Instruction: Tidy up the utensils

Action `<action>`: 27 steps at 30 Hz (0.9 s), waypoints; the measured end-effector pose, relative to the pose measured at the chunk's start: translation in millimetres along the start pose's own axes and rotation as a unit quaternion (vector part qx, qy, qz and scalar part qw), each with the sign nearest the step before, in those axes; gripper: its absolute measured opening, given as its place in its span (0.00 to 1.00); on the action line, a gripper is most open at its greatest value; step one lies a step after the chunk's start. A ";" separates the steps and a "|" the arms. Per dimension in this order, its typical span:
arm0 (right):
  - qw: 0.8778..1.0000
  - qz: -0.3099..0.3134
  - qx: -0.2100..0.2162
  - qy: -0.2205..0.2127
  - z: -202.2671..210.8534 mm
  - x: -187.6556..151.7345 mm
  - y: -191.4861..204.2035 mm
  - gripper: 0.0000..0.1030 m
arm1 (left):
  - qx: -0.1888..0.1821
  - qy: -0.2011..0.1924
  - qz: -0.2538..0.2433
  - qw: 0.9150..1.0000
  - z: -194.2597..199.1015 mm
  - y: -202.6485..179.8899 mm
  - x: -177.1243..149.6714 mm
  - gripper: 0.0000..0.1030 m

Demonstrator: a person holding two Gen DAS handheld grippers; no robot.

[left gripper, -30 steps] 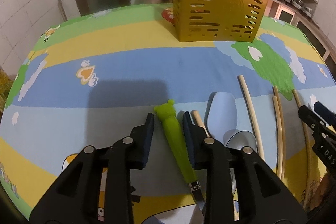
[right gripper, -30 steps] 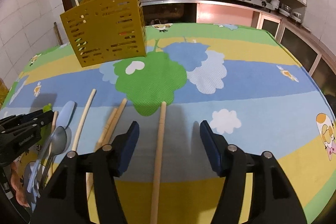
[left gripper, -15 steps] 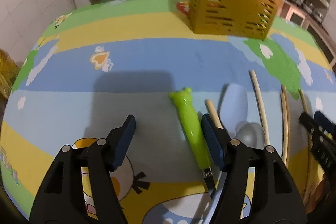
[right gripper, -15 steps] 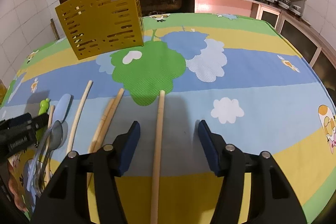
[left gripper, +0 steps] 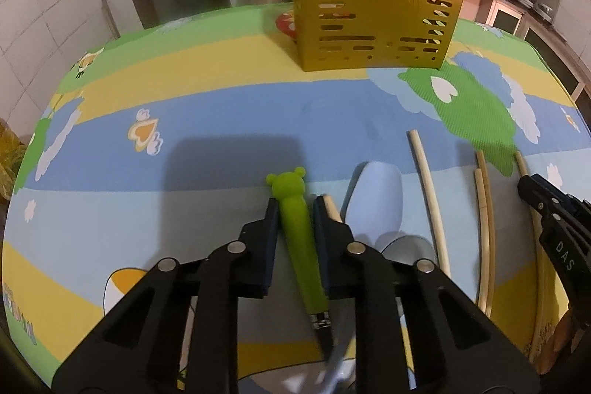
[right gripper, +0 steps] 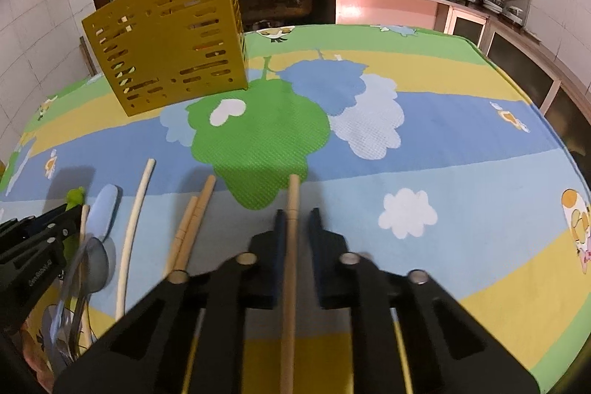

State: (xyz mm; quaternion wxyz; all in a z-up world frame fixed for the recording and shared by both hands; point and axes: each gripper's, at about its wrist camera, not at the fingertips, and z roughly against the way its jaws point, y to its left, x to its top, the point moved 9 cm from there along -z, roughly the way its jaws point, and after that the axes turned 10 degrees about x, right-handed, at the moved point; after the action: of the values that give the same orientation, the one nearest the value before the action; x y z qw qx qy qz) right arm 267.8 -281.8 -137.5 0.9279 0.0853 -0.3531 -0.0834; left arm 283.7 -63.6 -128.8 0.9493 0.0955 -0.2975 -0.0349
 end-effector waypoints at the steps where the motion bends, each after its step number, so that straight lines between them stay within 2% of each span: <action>1: 1.000 -0.009 0.007 -0.003 1.4 0.1 -1.3 0.06 | -0.001 -0.001 0.001 1.000 0.0 0.2 0.6 0.16; 6: 0.998 -0.025 0.032 -0.038 16.8 6.9 -0.8 0.06 | -0.010 -0.020 0.014 1.000 11.2 5.7 5.7 0.16; 11: 0.992 -0.018 0.057 -0.108 51.9 22.9 8.1 0.06 | -0.010 -0.084 0.025 0.996 47.3 16.1 18.2 0.15; 18: 0.970 -0.002 0.077 -0.229 108.4 45.1 16.8 0.06 | -0.010 -0.199 0.037 0.979 114.1 25.2 32.7 0.14; 23: 0.952 0.024 0.077 -0.294 138.2 51.6 25.1 0.06 | -0.016 -0.248 0.057 0.967 140.2 35.9 39.6 0.14; 27: 0.944 0.027 0.079 -0.320 149.5 52.4 26.0 0.06 | -0.016 -0.263 0.059 0.963 146.0 38.9 41.9 0.14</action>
State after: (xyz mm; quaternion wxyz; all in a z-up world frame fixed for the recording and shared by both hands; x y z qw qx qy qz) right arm 208.8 -282.6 11.8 0.7584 0.1171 -0.6391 -0.0527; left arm 234.9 -54.1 20.0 0.8394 0.0498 -0.5411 -0.0080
